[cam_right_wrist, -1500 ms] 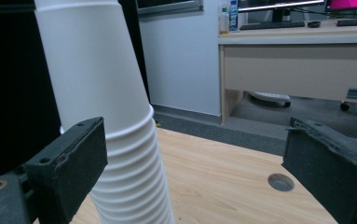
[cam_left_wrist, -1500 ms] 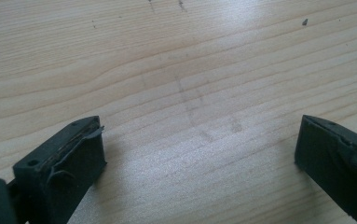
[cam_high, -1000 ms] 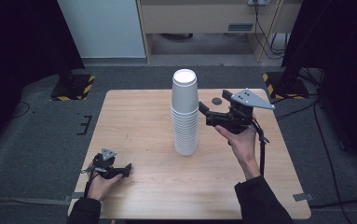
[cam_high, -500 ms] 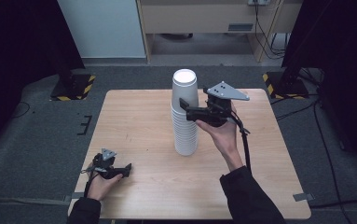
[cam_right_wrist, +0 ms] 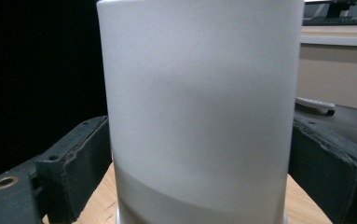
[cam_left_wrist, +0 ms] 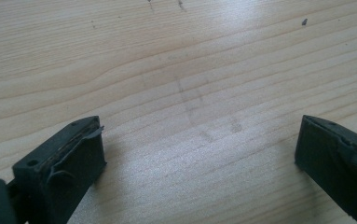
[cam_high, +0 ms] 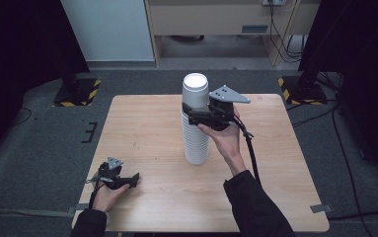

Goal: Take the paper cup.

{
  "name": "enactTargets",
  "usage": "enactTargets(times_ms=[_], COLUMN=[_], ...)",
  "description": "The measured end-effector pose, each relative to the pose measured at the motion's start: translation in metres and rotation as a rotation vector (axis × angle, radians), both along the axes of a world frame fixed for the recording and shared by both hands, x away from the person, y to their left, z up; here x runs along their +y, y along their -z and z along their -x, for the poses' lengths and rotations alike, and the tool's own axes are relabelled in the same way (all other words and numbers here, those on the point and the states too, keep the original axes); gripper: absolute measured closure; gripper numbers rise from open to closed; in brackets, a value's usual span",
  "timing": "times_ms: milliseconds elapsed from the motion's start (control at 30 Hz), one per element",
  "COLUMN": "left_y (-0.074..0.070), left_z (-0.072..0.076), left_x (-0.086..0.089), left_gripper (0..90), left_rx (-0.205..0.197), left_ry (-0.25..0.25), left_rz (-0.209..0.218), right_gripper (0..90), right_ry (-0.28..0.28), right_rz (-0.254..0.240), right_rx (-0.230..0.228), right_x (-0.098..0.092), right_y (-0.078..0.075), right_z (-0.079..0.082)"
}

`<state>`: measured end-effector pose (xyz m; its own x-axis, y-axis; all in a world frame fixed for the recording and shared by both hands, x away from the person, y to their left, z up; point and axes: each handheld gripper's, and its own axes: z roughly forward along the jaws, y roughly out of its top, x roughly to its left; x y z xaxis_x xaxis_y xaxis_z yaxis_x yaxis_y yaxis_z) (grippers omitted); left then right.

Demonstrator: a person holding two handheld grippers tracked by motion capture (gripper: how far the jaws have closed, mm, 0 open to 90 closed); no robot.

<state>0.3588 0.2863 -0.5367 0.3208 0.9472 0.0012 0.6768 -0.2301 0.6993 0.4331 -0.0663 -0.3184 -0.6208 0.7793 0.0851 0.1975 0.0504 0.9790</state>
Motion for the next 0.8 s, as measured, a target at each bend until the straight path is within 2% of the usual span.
enactTargets(times_ms=[333, 533, 633, 800], left_y=[0.0, 0.0, 0.0, 0.0], left_z=[0.0, 0.0, 0.0, 0.0], left_x=[0.0, 0.0, 0.0, 0.0], left_gripper=[0.5, 0.5, 0.5, 0.5], left_rx=[0.0, 0.0, 0.0, 0.0], left_ry=[0.001, 0.001, 0.001, 0.001], left_rz=[0.0, 0.0, 0.0, 0.0], right_gripper=[12.8, 13.9, 14.1, 14.1], right_ry=[-0.007, -0.012, -0.015, -0.018], right_rz=[-0.016, -0.001, -0.022, -0.033], right_rx=[0.021, 0.004, -0.005, -0.035], right_x=[0.001, 0.0, 0.0, -0.001], right_y=[0.003, 0.002, 0.0, -0.012], right_z=[-0.007, -0.006, -0.006, -0.003])
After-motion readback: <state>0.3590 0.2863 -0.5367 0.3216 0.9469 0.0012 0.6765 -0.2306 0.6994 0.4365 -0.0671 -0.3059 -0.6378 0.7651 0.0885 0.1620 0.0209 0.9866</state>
